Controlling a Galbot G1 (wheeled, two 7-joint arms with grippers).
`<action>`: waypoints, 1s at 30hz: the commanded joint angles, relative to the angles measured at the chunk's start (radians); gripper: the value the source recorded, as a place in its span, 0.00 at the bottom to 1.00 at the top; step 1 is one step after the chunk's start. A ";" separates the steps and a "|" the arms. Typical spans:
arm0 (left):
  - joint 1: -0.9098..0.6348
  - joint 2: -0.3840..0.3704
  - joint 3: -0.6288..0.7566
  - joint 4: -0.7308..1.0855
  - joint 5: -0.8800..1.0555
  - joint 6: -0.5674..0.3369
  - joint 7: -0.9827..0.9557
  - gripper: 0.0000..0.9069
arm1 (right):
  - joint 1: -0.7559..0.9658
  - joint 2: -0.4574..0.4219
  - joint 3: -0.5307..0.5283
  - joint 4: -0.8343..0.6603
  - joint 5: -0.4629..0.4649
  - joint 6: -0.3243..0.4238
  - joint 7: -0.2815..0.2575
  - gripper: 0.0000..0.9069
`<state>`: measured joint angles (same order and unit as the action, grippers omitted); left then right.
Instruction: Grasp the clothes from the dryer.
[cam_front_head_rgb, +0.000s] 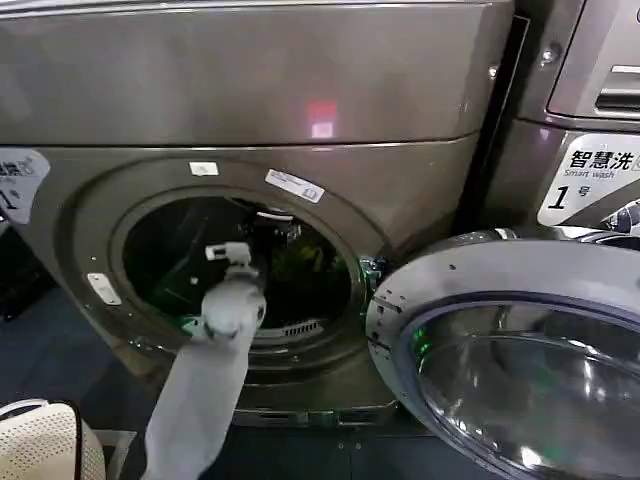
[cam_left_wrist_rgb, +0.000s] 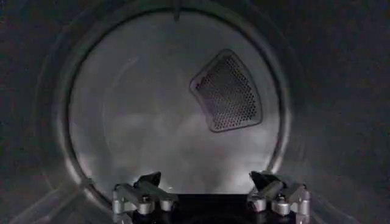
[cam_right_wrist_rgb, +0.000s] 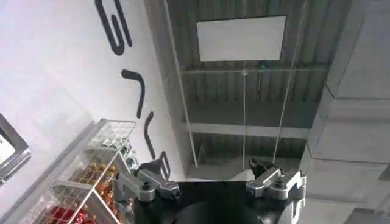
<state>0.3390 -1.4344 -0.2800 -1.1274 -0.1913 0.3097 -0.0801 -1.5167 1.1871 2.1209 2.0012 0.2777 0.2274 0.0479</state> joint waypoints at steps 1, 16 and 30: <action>-0.185 0.018 0.048 0.296 0.201 -0.046 0.212 1.00 | -0.001 -0.001 -0.001 0.000 0.000 0.001 0.000 1.00; -0.530 0.087 0.461 0.745 0.691 -0.335 1.014 1.00 | -0.009 0.009 -0.012 -0.001 -0.003 0.011 -0.006 1.00; -0.557 0.054 0.648 0.719 0.749 -0.409 1.124 1.00 | 0.000 0.028 -0.031 0.004 -0.022 0.016 -0.005 1.00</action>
<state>-0.1946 -1.3683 0.2775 -0.4343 0.5120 -0.0624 0.9628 -1.5183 1.2130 2.0924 2.0047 0.2586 0.2436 0.0424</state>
